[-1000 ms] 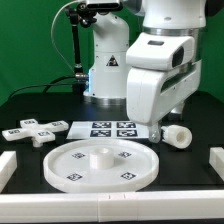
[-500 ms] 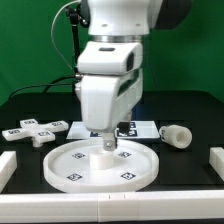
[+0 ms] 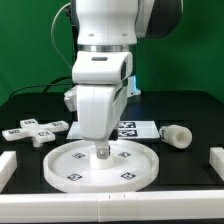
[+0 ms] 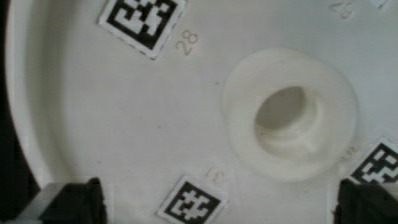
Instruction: Assemble round table
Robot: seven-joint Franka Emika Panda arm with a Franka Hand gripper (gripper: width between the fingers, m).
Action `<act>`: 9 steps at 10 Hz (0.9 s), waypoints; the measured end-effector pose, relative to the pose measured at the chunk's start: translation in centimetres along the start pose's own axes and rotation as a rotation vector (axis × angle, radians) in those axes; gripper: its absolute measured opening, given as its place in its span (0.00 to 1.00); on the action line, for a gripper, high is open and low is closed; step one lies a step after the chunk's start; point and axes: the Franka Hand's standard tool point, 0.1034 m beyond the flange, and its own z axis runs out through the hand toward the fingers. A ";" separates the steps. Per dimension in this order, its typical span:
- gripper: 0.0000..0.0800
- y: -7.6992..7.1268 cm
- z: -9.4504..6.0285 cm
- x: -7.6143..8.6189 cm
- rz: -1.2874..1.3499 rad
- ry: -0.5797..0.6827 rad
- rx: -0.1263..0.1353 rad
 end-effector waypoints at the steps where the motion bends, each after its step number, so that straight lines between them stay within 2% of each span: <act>1: 0.81 -0.4 0.4 -0.3 0.001 -0.001 0.009; 5: 0.81 -1.8 2.0 -0.6 0.003 -0.004 0.041; 9: 0.81 -2.0 2.5 -0.9 0.009 -0.007 0.051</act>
Offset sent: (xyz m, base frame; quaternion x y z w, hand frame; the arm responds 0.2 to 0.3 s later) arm -0.0157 0.0018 -0.0126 0.0016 0.0018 -0.0138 0.9999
